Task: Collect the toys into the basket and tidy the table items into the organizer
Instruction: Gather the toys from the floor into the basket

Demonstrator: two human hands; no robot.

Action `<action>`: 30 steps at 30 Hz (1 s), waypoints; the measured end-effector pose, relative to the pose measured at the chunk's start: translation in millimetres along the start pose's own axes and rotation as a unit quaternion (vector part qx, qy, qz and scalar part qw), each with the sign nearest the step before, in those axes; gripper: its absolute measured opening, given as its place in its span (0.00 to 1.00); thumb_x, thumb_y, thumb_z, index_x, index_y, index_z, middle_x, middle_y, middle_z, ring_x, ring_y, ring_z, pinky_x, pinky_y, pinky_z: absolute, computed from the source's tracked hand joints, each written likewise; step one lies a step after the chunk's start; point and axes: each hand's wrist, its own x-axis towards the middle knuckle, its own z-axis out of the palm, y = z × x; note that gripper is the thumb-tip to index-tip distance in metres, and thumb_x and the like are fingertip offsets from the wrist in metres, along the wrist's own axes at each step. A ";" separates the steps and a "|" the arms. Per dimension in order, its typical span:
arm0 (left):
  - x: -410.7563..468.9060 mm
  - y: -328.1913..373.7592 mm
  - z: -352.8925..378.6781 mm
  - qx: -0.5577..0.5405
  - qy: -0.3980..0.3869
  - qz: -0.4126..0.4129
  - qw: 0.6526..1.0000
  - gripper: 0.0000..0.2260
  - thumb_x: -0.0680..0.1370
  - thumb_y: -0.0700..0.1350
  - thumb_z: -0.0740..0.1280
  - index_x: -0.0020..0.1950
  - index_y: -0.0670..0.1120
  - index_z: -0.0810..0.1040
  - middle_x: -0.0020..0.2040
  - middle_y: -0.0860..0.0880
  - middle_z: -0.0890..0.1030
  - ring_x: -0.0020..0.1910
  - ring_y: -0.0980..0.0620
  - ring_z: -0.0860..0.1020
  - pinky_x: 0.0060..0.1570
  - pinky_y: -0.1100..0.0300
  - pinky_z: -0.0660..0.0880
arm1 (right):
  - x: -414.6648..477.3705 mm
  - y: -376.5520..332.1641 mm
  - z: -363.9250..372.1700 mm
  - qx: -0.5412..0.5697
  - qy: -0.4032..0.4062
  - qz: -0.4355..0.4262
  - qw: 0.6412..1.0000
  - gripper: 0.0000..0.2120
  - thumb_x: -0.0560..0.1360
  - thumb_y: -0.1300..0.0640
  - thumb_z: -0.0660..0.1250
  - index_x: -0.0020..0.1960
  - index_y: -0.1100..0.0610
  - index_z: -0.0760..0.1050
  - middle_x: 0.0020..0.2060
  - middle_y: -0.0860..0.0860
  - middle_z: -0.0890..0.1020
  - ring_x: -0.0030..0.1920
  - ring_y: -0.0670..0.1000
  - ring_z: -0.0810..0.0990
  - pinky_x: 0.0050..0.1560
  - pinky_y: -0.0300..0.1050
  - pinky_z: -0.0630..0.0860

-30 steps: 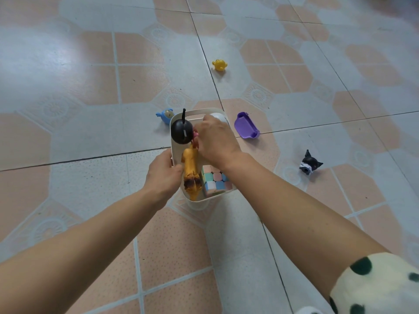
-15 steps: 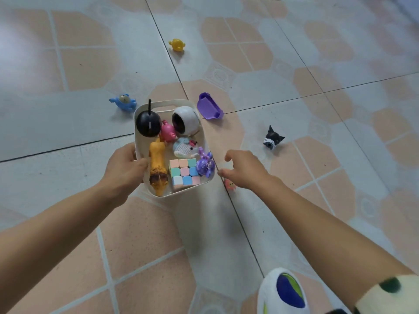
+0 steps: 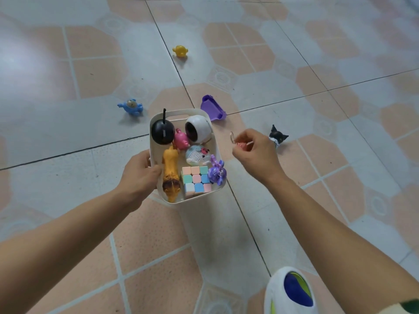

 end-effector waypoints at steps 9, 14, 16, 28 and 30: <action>-3.8 8.5 -4.1 -0.009 0.010 -0.015 1.000 0.05 0.79 0.41 0.65 0.53 0.46 0.77 0.47 0.47 0.81 0.47 0.48 0.81 0.39 0.58 0.76 | -1.0 -90.1 7.8 0.061 -0.171 -0.067 0.981 0.07 0.74 0.56 0.70 0.48 0.59 0.79 0.38 0.54 0.82 0.38 0.51 0.83 0.42 0.48 0.83; -8.6 10.9 -12.3 -0.012 0.014 -0.017 1.000 0.09 0.79 0.41 0.65 0.58 0.44 0.78 0.49 0.45 0.81 0.49 0.46 0.81 0.49 0.50 0.79 | 3.9 -103.4 41.2 -0.019 -0.193 -0.097 0.976 0.08 0.75 0.53 0.69 0.50 0.57 0.78 0.44 0.53 0.82 0.45 0.51 0.81 0.47 0.46 0.80; -9.6 10.5 -16.6 -0.010 0.021 -0.022 1.000 0.11 0.79 0.41 0.65 0.60 0.43 0.78 0.51 0.44 0.81 0.51 0.45 0.80 0.52 0.48 0.78 | 7.5 -105.1 47.5 -0.039 -0.194 -0.104 0.975 0.07 0.75 0.54 0.69 0.50 0.56 0.78 0.44 0.52 0.82 0.45 0.50 0.80 0.46 0.43 0.78; 0.2 -6.4 -63.1 -0.043 0.083 -0.029 0.995 0.07 0.78 0.39 0.65 0.44 0.50 0.78 0.43 0.47 0.81 0.45 0.49 0.80 0.42 0.53 0.79 | 33.6 -143.4 82.6 -0.109 -0.268 -0.177 0.941 0.10 0.77 0.59 0.62 0.52 0.57 0.82 0.49 0.55 0.82 0.49 0.53 0.79 0.49 0.47 0.78; 2.8 -12.7 -74.8 -0.045 0.103 -0.029 0.993 0.10 0.78 0.39 0.64 0.41 0.53 0.76 0.42 0.49 0.80 0.43 0.50 0.79 0.37 0.58 0.76 | 41.1 -156.7 90.6 -0.116 -0.273 -0.205 0.933 0.11 0.77 0.61 0.62 0.53 0.57 0.83 0.49 0.56 0.83 0.49 0.53 0.79 0.48 0.45 0.75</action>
